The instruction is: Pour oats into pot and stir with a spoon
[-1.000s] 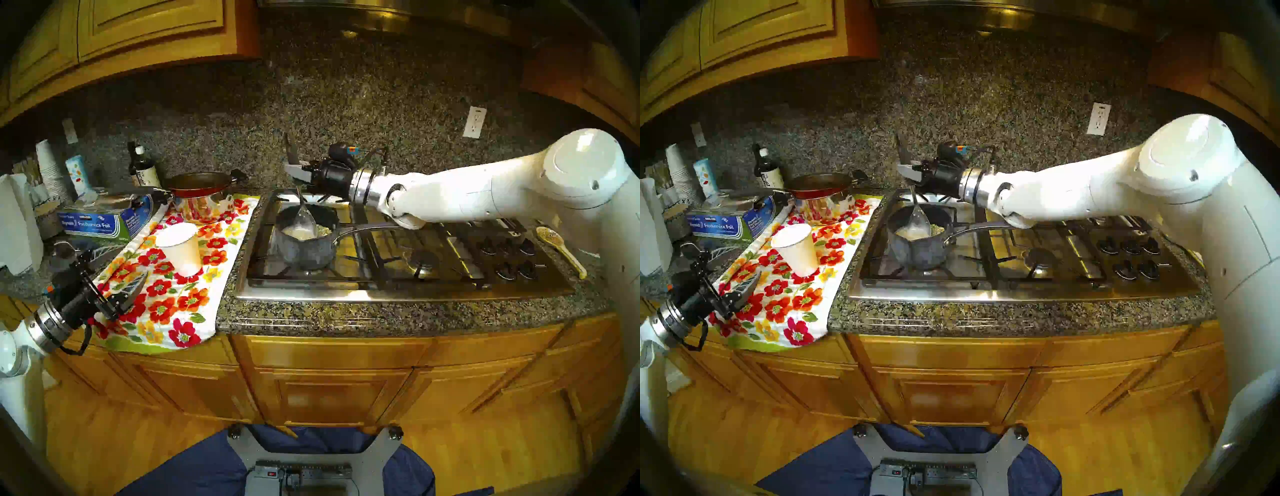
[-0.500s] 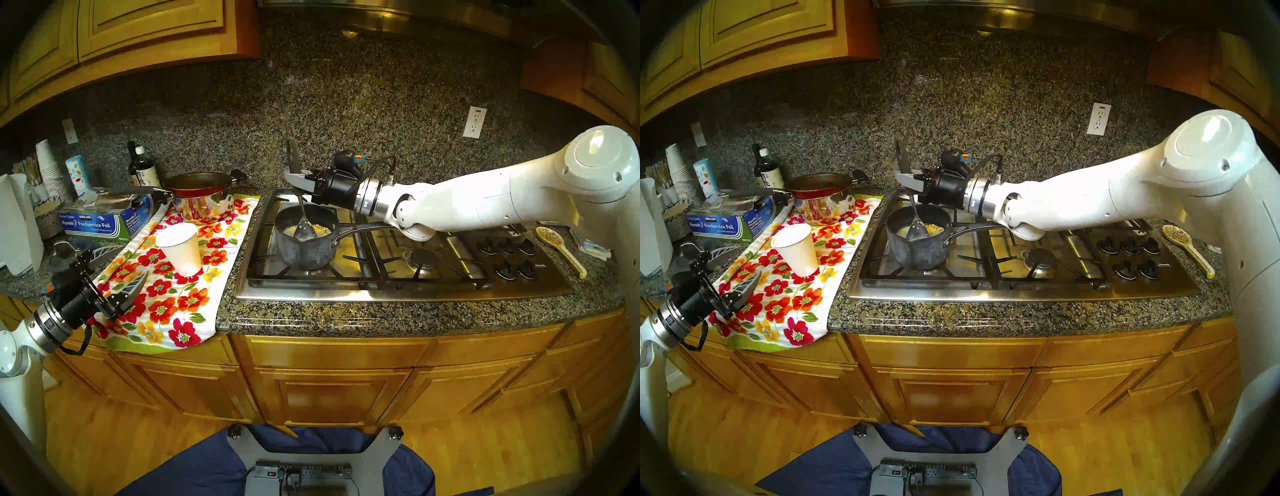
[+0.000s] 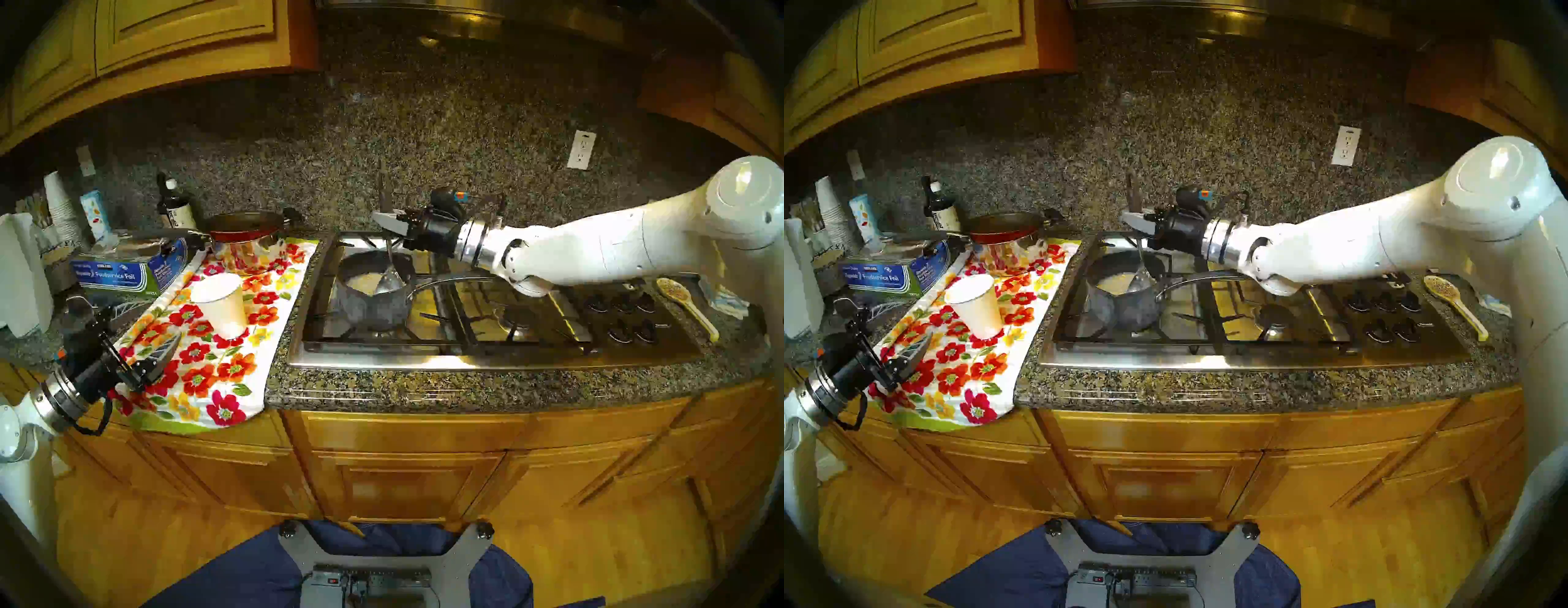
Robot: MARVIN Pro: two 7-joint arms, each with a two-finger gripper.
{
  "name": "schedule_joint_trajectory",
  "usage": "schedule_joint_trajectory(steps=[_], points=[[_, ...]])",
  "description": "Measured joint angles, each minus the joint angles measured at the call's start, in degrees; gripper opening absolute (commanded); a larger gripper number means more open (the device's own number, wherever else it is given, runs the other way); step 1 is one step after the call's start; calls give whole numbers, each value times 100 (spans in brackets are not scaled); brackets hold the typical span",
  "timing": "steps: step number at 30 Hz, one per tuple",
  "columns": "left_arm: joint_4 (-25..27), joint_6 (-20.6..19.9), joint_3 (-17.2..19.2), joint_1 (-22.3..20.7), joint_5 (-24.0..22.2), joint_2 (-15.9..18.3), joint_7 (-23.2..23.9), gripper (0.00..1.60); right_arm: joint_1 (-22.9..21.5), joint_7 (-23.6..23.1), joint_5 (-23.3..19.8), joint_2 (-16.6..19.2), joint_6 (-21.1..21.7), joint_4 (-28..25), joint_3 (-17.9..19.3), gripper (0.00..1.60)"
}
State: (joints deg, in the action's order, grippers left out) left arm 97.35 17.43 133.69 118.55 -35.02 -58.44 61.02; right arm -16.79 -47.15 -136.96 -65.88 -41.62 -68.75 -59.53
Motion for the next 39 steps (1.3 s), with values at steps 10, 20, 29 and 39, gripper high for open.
schedule_joint_trajectory(steps=[10, 20, 29, 39], points=[[0, 0, 0, 0, -1, 0, 0, 160, 199, 128, -240, -191, 385, 326, 121, 0], [1, 0, 0, 0, -1, 0, 1, 160, 254, 139, -502, -152, 717, 176, 291, 0], [1, 0, 0, 0, 0, 0, 0, 160, 167, 69, -662, 58, 971, -189, 339, 0], [1, 0, 0, 0, 1, 0, 0, 160, -5, 111, -733, 153, 1531, -187, 265, 0]])
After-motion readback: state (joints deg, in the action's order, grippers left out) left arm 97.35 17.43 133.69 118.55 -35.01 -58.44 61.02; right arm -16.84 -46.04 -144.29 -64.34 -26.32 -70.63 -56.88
